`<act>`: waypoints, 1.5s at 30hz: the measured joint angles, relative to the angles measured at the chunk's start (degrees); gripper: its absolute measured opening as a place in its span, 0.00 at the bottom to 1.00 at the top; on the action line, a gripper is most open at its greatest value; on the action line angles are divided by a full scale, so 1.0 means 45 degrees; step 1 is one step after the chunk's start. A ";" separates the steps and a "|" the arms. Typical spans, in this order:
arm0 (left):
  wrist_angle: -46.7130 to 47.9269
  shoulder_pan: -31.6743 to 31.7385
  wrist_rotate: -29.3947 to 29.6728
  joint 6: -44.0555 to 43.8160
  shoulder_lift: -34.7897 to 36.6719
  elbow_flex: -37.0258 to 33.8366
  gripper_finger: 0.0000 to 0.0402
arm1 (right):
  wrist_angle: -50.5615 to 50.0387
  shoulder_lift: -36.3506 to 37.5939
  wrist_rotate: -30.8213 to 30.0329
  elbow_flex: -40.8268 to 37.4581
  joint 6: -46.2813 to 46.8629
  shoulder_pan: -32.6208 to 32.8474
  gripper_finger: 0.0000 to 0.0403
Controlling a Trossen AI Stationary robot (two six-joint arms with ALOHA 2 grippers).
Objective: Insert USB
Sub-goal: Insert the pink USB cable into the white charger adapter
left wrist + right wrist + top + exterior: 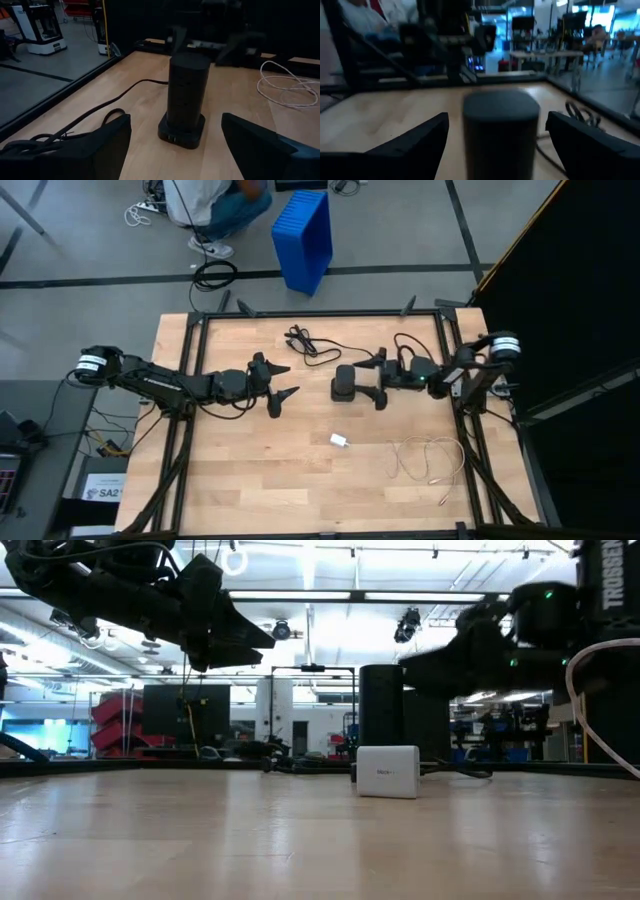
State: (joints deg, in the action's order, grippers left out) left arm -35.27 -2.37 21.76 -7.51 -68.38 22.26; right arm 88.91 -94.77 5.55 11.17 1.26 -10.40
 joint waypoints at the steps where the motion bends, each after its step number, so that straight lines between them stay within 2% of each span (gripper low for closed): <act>1: -0.0010 0.0000 0.0000 0.0000 0.0000 0.0000 0.73 | -0.0001 0.0227 -0.0028 0.0024 -0.0001 0.0202 0.78; 5: -0.0041 0.0000 0.0001 0.0000 0.0000 0.0000 0.73 | -0.0143 0.0543 -0.0117 0.0684 -0.0305 0.1498 0.79; 8: -0.0220 0.0000 0.0000 0.0004 0.0000 0.0000 0.73 | -0.1185 0.0558 -0.0910 0.1709 -0.1260 0.2825 0.79; 12: -0.0245 0.0000 0.0000 0.0189 0.0000 0.0000 0.73 | -0.4657 0.0555 -0.2935 0.3380 -0.2493 0.4154 0.77; 15: -0.0184 0.0000 0.0000 0.0194 0.0000 0.0000 0.73 | -0.7994 0.0555 -0.4198 0.4494 -0.1982 0.4709 0.77; 17: -0.0111 0.0000 0.0000 0.0194 0.0000 0.0000 0.73 | -0.9729 0.0550 -0.4377 0.5067 -0.1105 0.4961 0.77; 20: -0.0006 0.0000 0.0000 0.0194 0.0000 0.0000 0.73 | -1.1124 0.0550 -0.4339 0.5599 0.0008 0.5390 0.77; 29: 0.0074 0.0000 -0.0007 -0.0121 0.0000 0.0000 0.73 | -1.2199 0.0468 -0.4323 0.5841 0.1569 0.6500 0.76; 39: 0.0214 -0.0010 -0.0675 -0.0432 0.0000 0.0000 0.73 | -1.2334 -0.1738 -0.5252 0.5841 0.3385 0.6817 0.76; 45: 0.0273 -0.0010 -0.0767 -0.0462 0.0000 0.0000 0.73 | -1.2370 -0.2033 -0.5235 0.5841 0.4170 0.6822 0.76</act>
State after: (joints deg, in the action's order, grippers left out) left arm -34.04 -2.42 18.31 -9.58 -68.38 22.26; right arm 33.25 -103.92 -18.01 37.45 20.02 20.29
